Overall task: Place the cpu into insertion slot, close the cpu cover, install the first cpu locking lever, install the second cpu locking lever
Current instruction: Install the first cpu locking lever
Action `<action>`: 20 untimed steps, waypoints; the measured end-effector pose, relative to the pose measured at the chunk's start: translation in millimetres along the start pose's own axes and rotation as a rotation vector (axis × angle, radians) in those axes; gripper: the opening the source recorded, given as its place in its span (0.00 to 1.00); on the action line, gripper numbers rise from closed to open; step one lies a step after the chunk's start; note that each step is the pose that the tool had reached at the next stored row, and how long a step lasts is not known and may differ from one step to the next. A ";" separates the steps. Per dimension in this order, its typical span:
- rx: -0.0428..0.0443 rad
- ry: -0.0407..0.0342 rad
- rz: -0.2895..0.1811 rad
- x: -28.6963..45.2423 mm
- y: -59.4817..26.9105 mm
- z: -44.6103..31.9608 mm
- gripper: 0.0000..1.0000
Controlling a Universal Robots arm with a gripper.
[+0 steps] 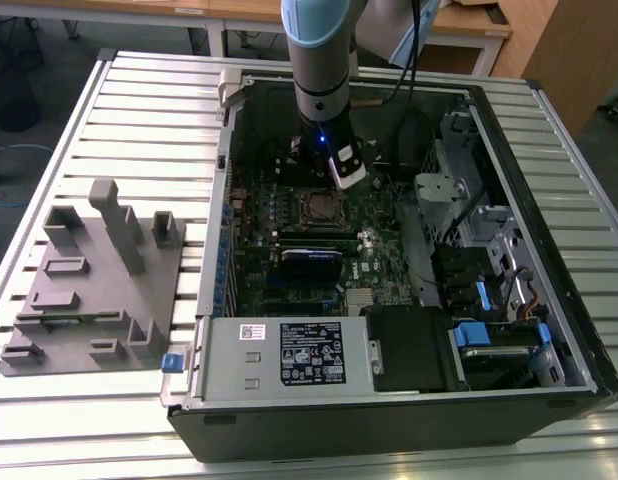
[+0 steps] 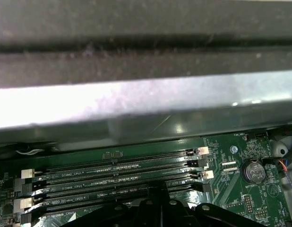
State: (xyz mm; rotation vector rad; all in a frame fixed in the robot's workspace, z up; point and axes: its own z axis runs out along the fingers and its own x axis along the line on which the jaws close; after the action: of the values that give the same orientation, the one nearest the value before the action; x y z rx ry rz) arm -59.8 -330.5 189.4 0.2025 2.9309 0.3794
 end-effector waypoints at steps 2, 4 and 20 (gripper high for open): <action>-0.0005 0.0001 0.000 0.0 0.0 0.1 0.10; -0.0005 0.0001 0.000 0.0 -0.2 0.2 0.10; -0.0151 0.0013 0.003 -0.1 0.1 0.0 0.10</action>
State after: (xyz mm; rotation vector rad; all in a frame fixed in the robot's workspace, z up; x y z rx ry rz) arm -59.7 -330.4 189.4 0.2046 2.9283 0.4022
